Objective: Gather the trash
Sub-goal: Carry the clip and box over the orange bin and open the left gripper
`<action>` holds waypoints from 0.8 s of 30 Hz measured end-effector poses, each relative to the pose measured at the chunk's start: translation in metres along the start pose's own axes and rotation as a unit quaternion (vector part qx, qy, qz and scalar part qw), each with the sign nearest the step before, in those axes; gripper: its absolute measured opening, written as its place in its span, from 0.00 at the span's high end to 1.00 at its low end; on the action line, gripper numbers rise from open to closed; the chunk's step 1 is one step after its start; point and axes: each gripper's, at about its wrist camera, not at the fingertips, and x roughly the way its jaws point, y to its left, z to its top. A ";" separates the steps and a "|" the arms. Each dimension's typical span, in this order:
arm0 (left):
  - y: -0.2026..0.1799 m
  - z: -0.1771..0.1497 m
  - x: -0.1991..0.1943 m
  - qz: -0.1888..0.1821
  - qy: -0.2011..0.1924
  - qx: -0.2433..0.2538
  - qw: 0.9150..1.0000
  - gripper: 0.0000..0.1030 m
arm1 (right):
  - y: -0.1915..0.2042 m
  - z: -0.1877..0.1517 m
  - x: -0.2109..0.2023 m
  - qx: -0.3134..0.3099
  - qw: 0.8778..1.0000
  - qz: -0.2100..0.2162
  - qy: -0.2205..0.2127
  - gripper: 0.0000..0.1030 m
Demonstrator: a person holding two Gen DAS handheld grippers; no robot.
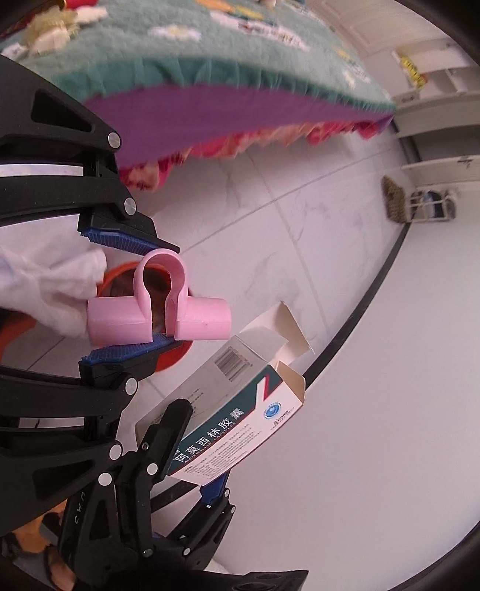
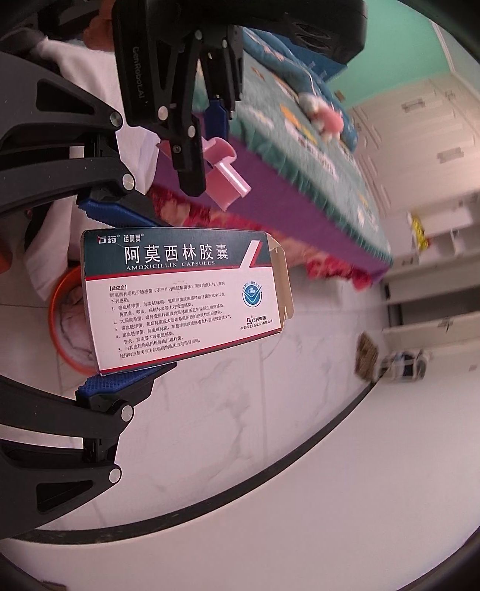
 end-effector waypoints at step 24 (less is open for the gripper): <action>-0.020 -0.008 0.135 -0.019 0.122 -0.013 0.992 0.57 | -0.060 -0.055 0.101 0.091 0.991 -0.057 0.084 0.38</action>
